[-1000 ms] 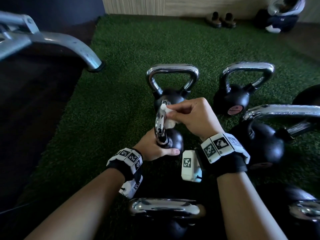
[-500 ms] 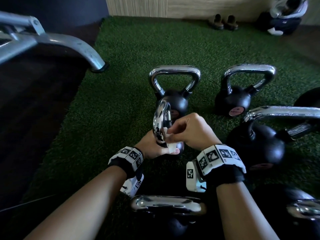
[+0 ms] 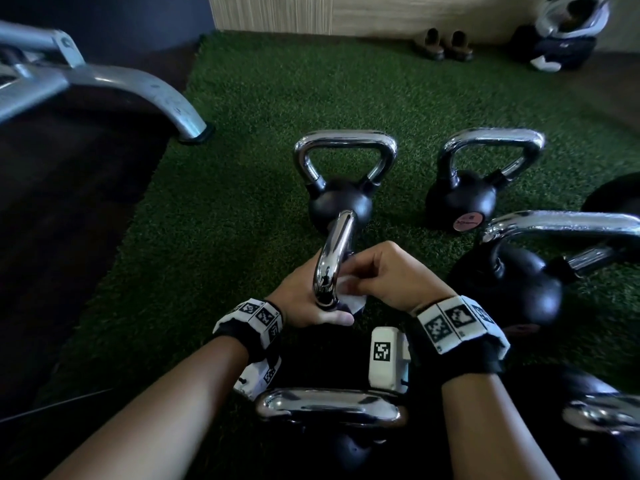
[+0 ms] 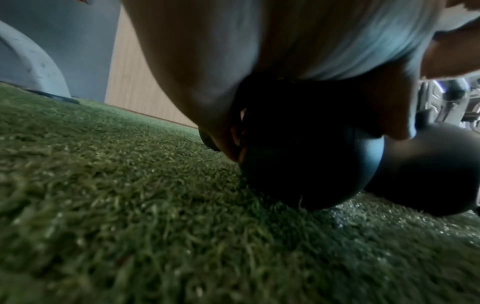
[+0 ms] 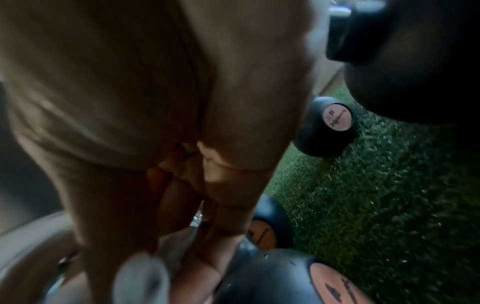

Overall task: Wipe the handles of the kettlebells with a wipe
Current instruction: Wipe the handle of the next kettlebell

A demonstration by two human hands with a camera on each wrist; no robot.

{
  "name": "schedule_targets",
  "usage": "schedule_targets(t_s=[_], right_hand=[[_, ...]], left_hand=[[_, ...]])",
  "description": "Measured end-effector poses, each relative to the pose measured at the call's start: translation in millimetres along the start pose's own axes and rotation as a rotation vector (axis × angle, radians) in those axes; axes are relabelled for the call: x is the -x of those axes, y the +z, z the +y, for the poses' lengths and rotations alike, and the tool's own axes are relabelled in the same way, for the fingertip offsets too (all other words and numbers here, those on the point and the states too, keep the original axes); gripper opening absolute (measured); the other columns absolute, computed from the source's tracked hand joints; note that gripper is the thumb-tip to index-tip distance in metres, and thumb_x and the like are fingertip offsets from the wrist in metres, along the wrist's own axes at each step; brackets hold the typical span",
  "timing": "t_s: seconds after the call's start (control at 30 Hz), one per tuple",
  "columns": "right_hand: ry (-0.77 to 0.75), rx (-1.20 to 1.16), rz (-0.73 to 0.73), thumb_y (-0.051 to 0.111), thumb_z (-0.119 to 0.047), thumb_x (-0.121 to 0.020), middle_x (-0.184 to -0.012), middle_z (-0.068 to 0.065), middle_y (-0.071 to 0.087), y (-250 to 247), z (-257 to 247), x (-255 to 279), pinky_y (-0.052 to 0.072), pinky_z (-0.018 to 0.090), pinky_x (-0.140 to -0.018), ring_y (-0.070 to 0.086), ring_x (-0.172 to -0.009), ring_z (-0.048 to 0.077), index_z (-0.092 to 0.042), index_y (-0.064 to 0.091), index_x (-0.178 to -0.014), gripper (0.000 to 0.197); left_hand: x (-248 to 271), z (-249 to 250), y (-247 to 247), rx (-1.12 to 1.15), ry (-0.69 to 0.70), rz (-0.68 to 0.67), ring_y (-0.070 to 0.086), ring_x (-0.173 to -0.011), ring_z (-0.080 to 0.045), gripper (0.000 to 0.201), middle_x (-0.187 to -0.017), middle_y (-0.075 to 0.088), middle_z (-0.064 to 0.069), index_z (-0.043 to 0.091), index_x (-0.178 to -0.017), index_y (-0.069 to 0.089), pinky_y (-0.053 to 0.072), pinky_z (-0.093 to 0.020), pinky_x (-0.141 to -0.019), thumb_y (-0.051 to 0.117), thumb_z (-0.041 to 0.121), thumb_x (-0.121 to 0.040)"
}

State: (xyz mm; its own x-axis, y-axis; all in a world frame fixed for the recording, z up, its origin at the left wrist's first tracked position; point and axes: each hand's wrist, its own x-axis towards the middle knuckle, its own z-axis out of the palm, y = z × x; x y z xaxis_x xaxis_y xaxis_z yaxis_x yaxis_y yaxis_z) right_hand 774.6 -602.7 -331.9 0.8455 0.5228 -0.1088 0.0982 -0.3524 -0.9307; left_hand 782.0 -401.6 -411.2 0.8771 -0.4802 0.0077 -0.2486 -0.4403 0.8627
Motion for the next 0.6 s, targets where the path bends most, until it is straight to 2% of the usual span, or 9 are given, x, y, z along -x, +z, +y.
schedule_targets(t_s=[0.13,0.2,0.27,0.3,0.37,0.43,0.47,0.53,0.6], right_hand=[[-0.007,0.047,-0.018,0.076,0.000,-0.087,-0.091,0.004,0.081,1.1,-2.1,-4.9,0.057,0.030,-0.080,0.069,-0.080,0.005,-0.016,0.082,-0.093,0.018],[0.012,0.027,-0.047,0.078,-0.001,-0.084,-0.091,0.008,0.080,-2.0,-4.5,-6.8,0.056,0.036,-0.082,0.068,-0.081,0.008,-0.014,0.082,-0.092,0.016],[0.032,-0.037,-0.073,0.081,-0.002,-0.082,-0.094,0.015,0.079,-5.1,-3.0,-4.8,0.057,0.043,-0.087,0.069,-0.084,0.016,-0.011,0.082,-0.093,0.014],[0.043,-0.073,-0.068,0.081,-0.002,-0.082,-0.096,0.017,0.079,-4.9,-0.3,-2.7,0.057,0.044,-0.089,0.069,-0.086,0.018,-0.010,0.082,-0.093,0.014],[0.079,-0.223,-0.034,0.080,0.003,-0.081,-0.099,0.019,0.078,-1.6,5.2,1.3,0.058,0.039,-0.089,0.071,-0.086,0.020,-0.008,0.082,-0.093,0.017],[0.151,-0.479,0.027,0.076,0.009,-0.077,-0.091,0.017,0.078,3.4,7.1,3.0,0.061,0.031,-0.078,0.072,-0.075,0.020,-0.003,0.079,-0.093,0.020],[0.186,-0.607,0.056,0.075,0.010,-0.074,-0.086,0.016,0.076,4.7,6.9,2.4,0.062,0.028,-0.072,0.073,-0.070,0.019,0.000,0.077,-0.095,0.023],[0.214,-0.785,0.092,0.073,0.004,-0.071,-0.086,0.016,0.075,6.1,7.1,-0.1,0.063,0.027,-0.070,0.073,-0.069,0.018,0.008,0.071,-0.107,0.036],[0.210,-0.860,0.098,0.073,0.002,-0.071,-0.090,0.016,0.074,8.0,7.0,-0.7,0.063,0.029,-0.076,0.074,-0.072,0.019,0.013,0.064,-0.119,0.051]], left_hand=[[1.0,-2.0,1.0,0.019,-0.006,0.026,0.062,-0.120,0.000,0.099,-0.124,0.065,0.013,0.013,-0.142,0.052,0.048,-0.028,-0.106,0.095,0.046,-0.059],[2.3,-1.8,1.0,0.037,-0.002,0.043,0.060,-0.120,0.006,0.102,-0.126,0.064,0.018,0.015,-0.145,0.049,0.046,-0.019,-0.105,0.097,0.037,-0.058],[3.8,0.2,1.2,0.039,0.004,0.049,0.059,-0.122,0.006,0.104,-0.128,0.063,0.019,0.019,-0.147,0.047,0.045,-0.016,-0.105,0.098,0.034,-0.058],[3.7,0.5,1.7,0.022,-0.001,0.041,0.060,-0.122,0.005,0.103,-0.129,0.063,0.018,0.021,-0.145,0.048,0.045,-0.016,-0.105,0.098,0.038,-0.058],[2.9,0.2,2.3,-0.045,-0.021,0.019,0.059,-0.119,0.006,0.097,-0.126,0.064,0.020,0.021,-0.141,0.055,0.044,-0.017,-0.104,0.093,0.055,-0.058],[2.4,-0.7,2.6,-0.072,-0.038,-0.004,0.059,-0.116,0.007,0.092,-0.122,0.061,0.025,0.016,-0.134,0.061,0.045,-0.020,-0.103,0.088,0.066,-0.061],[2.3,-0.4,2.3,-0.071,-0.027,0.000,0.058,-0.117,0.008,0.090,-0.122,0.060,0.026,0.013,-0.133,0.062,0.045,-0.020,-0.103,0.087,0.066,-0.064],[2.2,0.4,2.4,-0.031,0.001,0.020,0.054,-0.115,0.017,0.084,-0.120,0.058,0.026,0.001,-0.130,0.061,0.041,-0.008,-0.099,0.095,0.044,-0.067],[2.2,-2.2,2.7,-0.010,0.026,0.032,0.051,-0.109,0.026,0.077,-0.117,0.054,0.028,-0.006,-0.128,0.059,0.036,0.001,-0.093,0.098,0.020,-0.066]])
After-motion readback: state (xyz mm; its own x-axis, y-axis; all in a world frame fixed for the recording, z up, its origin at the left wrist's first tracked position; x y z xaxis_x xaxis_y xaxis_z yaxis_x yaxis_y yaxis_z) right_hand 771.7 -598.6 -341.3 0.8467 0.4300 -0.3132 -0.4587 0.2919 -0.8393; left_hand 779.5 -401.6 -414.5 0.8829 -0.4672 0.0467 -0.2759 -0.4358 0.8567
